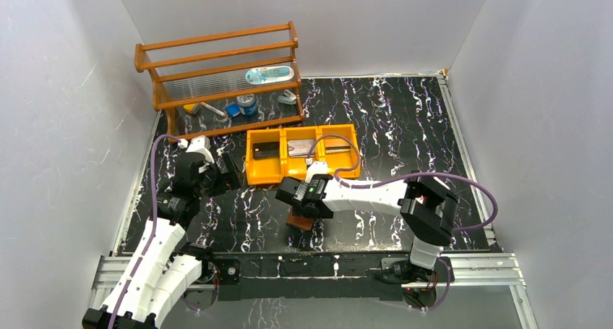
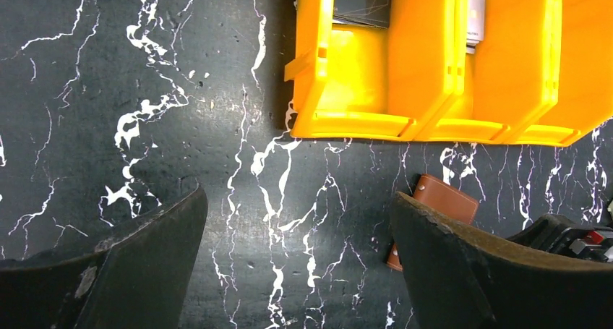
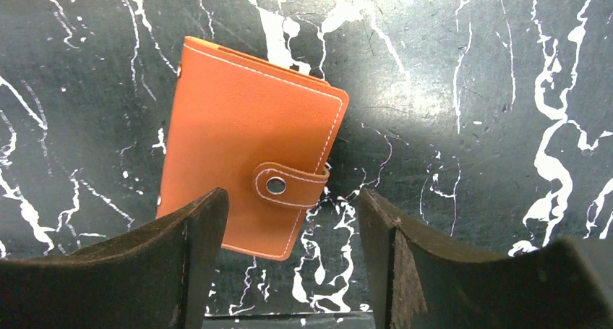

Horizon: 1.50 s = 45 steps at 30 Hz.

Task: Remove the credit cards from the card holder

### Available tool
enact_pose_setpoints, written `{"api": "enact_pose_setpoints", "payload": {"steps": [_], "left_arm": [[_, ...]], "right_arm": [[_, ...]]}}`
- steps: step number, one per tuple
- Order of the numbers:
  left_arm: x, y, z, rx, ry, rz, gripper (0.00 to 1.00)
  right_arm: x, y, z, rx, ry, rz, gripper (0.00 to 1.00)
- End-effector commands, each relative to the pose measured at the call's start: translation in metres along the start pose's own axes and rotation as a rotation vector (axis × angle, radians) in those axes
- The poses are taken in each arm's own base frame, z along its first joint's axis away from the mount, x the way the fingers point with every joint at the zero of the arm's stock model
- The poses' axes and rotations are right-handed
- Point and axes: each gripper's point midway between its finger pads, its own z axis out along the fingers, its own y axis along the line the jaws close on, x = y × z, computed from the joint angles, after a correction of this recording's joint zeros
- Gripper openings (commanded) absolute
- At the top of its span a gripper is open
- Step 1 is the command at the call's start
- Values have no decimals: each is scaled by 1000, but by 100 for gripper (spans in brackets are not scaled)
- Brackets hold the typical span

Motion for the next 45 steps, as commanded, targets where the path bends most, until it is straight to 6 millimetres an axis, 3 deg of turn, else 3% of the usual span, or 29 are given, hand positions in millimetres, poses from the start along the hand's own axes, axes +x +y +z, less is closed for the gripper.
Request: {"api": "enact_pose_setpoints", "payload": {"steps": [1,9,18,28,38,45], "left_arm": [[-11,3,-6,-31,-36,10,97],[-5,-1,0,-13,16,22,97],[-5,-1,0,-12,17,20,97],[-4,-2,0,-8,17,20,97],[-4,-2,0,-4,17,19,97],[-3,-2,1,-3,21,17,97]], "right_arm": [[-10,-1,8,45,-51,22,72],[-18,0,17,31,-42,31,61],[-12,-2,14,-1,-15,9,42],[-5,-11,-5,-63,19,36,43],[12,-21,2,-69,64,62,43],[11,-24,7,-86,51,97,42]]}}
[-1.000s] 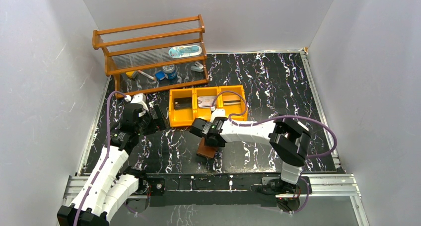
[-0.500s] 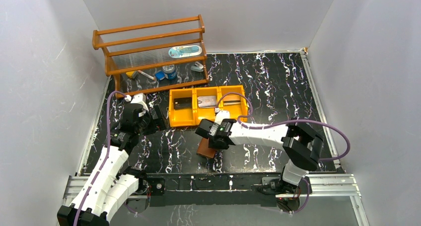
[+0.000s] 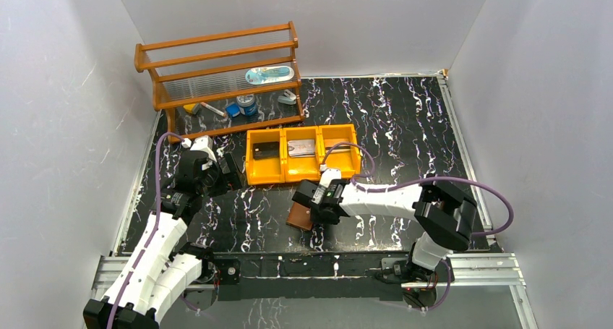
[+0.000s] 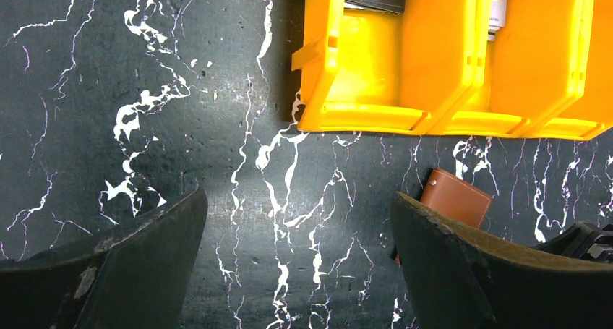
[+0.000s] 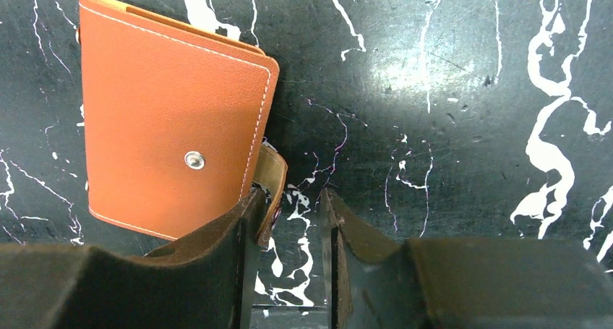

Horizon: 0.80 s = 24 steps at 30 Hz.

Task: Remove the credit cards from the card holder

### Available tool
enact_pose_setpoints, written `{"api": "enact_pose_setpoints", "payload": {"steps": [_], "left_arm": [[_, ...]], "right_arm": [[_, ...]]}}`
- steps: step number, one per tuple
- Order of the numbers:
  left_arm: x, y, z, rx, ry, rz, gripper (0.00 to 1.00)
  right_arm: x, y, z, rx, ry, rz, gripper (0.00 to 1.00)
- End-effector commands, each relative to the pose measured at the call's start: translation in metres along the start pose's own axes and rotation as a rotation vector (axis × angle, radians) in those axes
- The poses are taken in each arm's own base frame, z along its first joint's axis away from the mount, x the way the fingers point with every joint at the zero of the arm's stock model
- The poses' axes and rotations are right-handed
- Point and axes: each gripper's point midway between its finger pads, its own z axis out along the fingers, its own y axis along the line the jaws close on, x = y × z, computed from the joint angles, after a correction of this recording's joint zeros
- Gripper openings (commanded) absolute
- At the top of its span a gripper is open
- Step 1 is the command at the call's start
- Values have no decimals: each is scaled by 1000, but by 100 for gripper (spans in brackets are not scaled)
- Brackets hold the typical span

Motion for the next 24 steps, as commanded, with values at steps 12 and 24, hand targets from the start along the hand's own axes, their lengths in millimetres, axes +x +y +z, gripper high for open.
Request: {"api": "enact_pose_setpoints", "payload": {"steps": [12,24], "left_arm": [[-8,-9,-5,33,-9,10,97],[-8,-9,-5,35,-10,11,97]], "right_arm": [[-32,24,1,-237,-29,147,30],[-25,-3,2,-172,-35,141,16]]}}
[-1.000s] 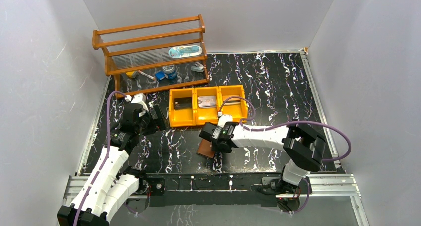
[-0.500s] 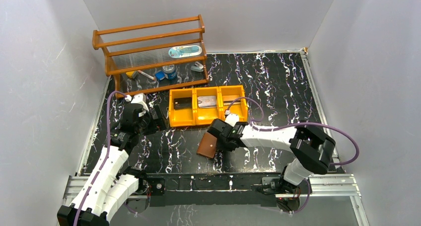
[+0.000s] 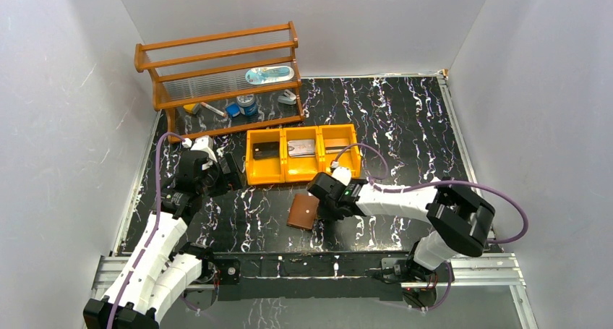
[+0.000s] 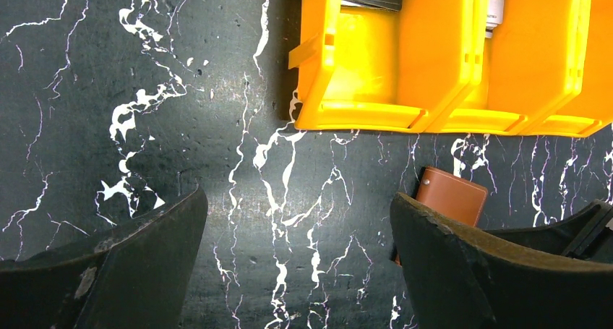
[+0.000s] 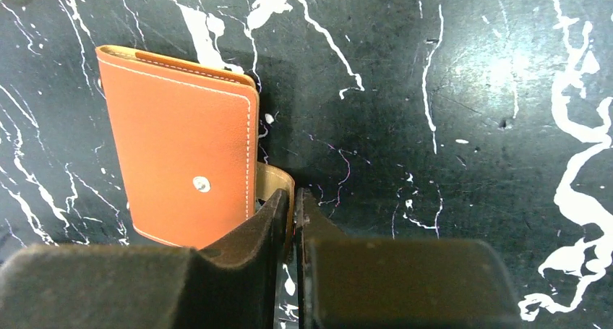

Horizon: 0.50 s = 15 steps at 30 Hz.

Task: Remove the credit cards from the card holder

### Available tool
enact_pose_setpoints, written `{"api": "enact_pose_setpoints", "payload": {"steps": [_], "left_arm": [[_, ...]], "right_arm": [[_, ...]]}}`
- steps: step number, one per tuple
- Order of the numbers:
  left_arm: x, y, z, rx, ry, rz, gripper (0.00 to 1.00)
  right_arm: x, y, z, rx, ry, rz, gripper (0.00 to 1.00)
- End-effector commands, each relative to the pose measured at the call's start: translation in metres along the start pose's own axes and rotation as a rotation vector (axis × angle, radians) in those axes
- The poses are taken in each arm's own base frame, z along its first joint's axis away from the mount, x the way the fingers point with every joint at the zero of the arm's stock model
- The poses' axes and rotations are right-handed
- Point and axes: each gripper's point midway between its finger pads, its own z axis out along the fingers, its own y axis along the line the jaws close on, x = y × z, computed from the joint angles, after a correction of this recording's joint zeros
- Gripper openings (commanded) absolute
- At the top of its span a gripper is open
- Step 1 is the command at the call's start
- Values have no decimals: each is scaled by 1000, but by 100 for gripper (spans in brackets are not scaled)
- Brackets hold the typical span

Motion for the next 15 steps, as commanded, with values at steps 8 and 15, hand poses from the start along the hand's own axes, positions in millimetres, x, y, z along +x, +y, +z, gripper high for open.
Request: {"api": "enact_pose_setpoints", "payload": {"steps": [8,15], "left_arm": [[-9,-8,-6,28,-18,11,97],[-10,-8,-7,28,-22,11,97]], "right_arm": [[-38,5,-39,-26,-143,-82,3],[-46,38,-74,-223,-167,-174,0]]}}
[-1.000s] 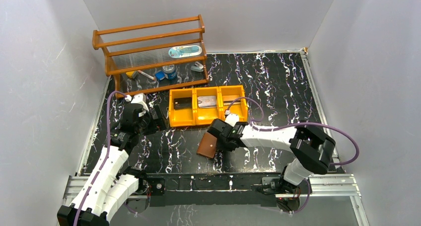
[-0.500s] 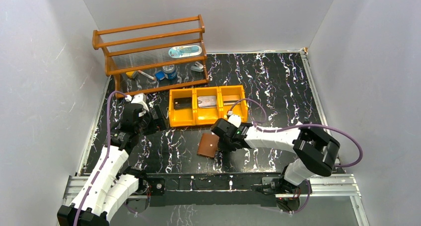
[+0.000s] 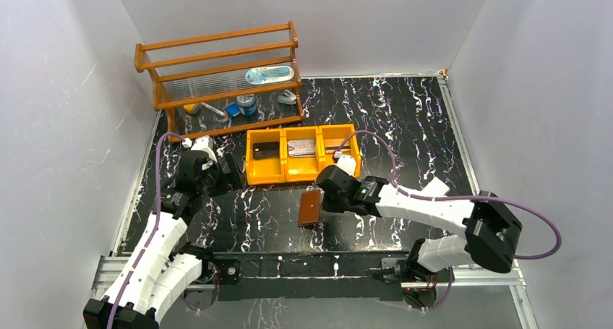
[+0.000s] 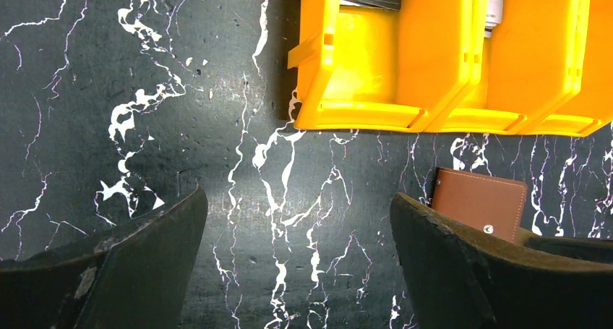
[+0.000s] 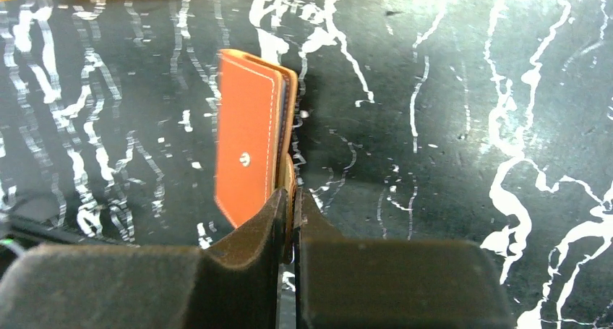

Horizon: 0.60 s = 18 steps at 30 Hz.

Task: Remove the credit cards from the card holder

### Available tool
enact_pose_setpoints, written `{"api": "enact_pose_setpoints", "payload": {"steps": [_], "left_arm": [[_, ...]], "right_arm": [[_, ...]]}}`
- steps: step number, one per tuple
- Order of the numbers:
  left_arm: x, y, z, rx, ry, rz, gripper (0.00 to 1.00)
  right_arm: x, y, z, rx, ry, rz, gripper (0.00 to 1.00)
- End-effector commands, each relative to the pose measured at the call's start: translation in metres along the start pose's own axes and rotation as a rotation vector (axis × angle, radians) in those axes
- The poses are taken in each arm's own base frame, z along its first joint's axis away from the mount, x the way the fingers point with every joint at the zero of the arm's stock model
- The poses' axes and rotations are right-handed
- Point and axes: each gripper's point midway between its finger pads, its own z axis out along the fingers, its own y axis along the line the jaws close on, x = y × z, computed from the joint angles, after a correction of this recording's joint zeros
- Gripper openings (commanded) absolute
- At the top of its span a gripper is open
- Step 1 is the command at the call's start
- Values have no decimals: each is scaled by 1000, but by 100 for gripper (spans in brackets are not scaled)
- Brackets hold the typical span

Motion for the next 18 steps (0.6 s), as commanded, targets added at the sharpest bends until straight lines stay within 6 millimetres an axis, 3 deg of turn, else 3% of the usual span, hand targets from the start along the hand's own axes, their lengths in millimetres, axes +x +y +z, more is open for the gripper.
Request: {"api": "enact_pose_setpoints", "payload": {"steps": [1,7,9,11,13,15,18], "left_arm": [[-10,-7,-6,21,-25,11,97],[-10,-7,-6,21,-24,9,97],[-10,-7,-6,20,-23,9,97],[-10,-6,-6,18,-23,10,97],[-9,-5,-5,15,-22,10,97],[-9,-6,-5,15,-19,9,97],[-8,-8,-4,26,-10,12,97]], "right_arm": [[-26,44,-31,-209,-63,-65,0],[-21,103,-48,-457,2,-124,0],[-14,121,-44,-480,35,-145,0],[-5,130,-26,-468,71,-196,0],[0,120,-15,-416,80,-178,0],[-6,99,-16,-357,30,-126,1],[-6,51,-12,-255,0,-15,1]]}}
